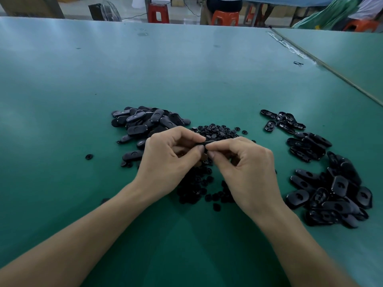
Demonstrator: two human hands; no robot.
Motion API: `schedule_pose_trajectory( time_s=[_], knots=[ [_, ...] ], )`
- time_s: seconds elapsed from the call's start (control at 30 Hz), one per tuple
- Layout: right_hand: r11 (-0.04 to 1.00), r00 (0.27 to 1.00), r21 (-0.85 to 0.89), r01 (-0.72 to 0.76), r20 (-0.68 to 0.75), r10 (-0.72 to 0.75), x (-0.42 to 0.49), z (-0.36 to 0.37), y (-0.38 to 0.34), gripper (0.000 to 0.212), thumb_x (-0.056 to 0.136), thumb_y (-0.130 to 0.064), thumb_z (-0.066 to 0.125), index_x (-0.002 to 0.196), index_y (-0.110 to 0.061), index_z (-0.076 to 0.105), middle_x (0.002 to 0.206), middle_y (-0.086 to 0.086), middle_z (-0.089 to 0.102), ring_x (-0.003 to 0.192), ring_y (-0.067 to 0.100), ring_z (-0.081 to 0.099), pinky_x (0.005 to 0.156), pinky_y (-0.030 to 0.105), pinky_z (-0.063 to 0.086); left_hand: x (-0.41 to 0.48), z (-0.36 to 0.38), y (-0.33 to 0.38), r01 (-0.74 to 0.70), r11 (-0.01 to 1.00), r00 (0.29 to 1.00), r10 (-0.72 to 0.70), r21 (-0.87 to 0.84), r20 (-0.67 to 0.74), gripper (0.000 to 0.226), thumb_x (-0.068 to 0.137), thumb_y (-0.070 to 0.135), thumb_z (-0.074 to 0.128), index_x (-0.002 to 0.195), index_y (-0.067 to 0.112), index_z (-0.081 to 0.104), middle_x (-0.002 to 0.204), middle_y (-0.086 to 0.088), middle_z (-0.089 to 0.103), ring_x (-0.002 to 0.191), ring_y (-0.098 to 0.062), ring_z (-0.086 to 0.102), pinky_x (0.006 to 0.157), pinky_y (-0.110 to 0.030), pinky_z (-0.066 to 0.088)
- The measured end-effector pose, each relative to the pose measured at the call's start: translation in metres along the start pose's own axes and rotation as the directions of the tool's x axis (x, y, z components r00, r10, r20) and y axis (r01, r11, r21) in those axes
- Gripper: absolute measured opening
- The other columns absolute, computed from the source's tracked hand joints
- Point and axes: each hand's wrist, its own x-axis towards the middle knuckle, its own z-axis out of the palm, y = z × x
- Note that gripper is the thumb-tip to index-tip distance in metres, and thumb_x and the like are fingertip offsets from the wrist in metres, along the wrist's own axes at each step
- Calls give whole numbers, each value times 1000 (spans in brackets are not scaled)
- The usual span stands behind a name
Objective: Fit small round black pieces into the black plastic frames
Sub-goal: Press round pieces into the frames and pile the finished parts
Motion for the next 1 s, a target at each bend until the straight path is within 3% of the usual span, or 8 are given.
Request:
schedule_pose_trajectory(
  time_s=[0.23, 0.37, 0.57, 0.77, 1.0],
  knots=[
    [992, 998, 110, -70, -1, 70, -1, 2, -3, 22, 86, -10, 75, 84, -31, 70, 74, -19, 69, 74, -2, 66, 66, 5, 45, -1, 1, 0, 0, 1000, 1000, 0, -7, 20, 17, 87, -4, 72, 91, 12, 73, 82, -5, 77, 73, -23, 76, 71, -33, 63],
    [995, 998, 87, -58, 35, 56, -1, 1, -3, 19, 88, -9, 73, 89, -28, 74, 77, -20, 70, 75, -4, 66, 67, 4, 45, -1, 0, 1, -2, 1000, 1000, 2, -17, 15, 18, 87, -4, 72, 91, 13, 73, 84, -5, 78, 73, -22, 76, 71, -31, 62],
    [995, 998, 88, -56, 15, 55, -1, 3, -4, 23, 87, -8, 73, 86, -30, 67, 75, -20, 68, 75, -4, 65, 65, 3, 44, -1, 0, 0, -7, 1000, 999, 7, -6, 41, 16, 86, -3, 73, 92, 12, 74, 85, -5, 78, 77, -23, 76, 75, -36, 63],
    [996, 998, 70, -59, 37, 56, 0, 2, -4, 21, 87, -9, 74, 88, -30, 70, 78, -19, 69, 77, -4, 65, 67, 3, 44, -1, -1, -1, -23, 1000, 998, 22, 21, 54, 15, 79, 11, 72, 91, 19, 74, 86, -2, 77, 80, -21, 76, 79, -39, 62],
    [997, 996, 26, -70, 52, 69, 0, 2, -4, 22, 89, -9, 71, 85, -31, 68, 72, -17, 68, 71, 1, 64, 62, 5, 44, -4, 2, -1, -83, 992, 996, 80, 90, 40, 19, 78, 10, 74, 92, 22, 74, 87, 4, 78, 80, -16, 75, 76, -35, 63]
  ],
)
